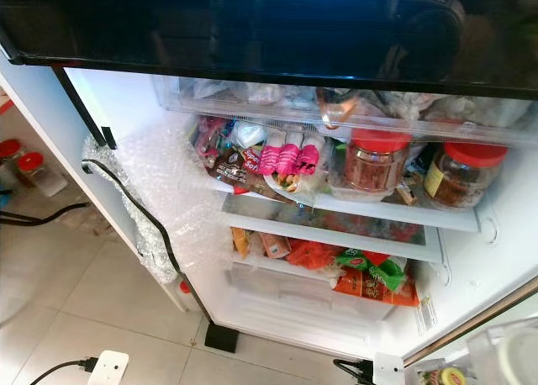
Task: Restocking fridge
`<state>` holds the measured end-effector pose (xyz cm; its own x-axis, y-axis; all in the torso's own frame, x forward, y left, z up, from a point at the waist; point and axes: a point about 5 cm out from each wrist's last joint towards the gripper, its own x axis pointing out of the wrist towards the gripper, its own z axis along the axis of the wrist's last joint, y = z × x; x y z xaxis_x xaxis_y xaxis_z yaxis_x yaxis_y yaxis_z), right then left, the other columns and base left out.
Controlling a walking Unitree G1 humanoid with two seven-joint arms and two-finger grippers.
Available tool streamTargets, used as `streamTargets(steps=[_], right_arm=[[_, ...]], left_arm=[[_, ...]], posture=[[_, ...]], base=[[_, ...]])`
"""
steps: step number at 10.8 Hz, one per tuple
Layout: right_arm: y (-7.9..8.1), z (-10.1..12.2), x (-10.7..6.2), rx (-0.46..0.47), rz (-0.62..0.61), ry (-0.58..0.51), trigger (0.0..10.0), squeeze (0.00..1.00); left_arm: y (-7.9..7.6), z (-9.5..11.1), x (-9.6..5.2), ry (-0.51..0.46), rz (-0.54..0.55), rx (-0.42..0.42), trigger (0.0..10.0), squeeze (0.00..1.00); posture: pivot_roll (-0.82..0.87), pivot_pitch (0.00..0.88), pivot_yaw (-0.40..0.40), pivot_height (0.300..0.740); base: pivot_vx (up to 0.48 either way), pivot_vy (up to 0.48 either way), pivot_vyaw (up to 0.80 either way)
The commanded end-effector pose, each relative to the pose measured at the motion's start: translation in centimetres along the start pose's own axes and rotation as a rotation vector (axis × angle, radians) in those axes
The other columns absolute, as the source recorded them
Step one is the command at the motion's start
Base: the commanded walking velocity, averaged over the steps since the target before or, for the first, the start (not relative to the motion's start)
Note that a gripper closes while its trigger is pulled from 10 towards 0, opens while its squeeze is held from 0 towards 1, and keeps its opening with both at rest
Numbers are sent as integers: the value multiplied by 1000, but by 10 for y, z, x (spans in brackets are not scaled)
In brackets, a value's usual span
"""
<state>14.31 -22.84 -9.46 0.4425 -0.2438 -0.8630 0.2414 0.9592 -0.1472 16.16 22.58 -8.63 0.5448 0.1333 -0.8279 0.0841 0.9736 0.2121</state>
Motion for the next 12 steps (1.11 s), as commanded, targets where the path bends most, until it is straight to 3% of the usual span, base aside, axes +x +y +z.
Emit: streamTargets(steps=[1,2,7,12], right_arm=[[-1,-7,-1,14,-3,18,10000,0],[-1,-7,-1,14,-3,19,10000,0],[-1,-6,-1,-1,9,25,10000,0],[-2,-7,-1,-3,18,27,10000,0]], left_arm=[[4,-6,-1,21,15,1,10000,0],[4,-6,-1,21,15,2,10000,0],[4,-5,-1,19,18,3,10000,0],[5,-6,-1,15,22,11,10000,0]], posture=[[-11,69,24,740],[-11,69,24,740],[-10,60,24,740],[-10,55,25,740]], base=[[0,0,0],[0,0,0],[0,0,-746],[0,0,0]])
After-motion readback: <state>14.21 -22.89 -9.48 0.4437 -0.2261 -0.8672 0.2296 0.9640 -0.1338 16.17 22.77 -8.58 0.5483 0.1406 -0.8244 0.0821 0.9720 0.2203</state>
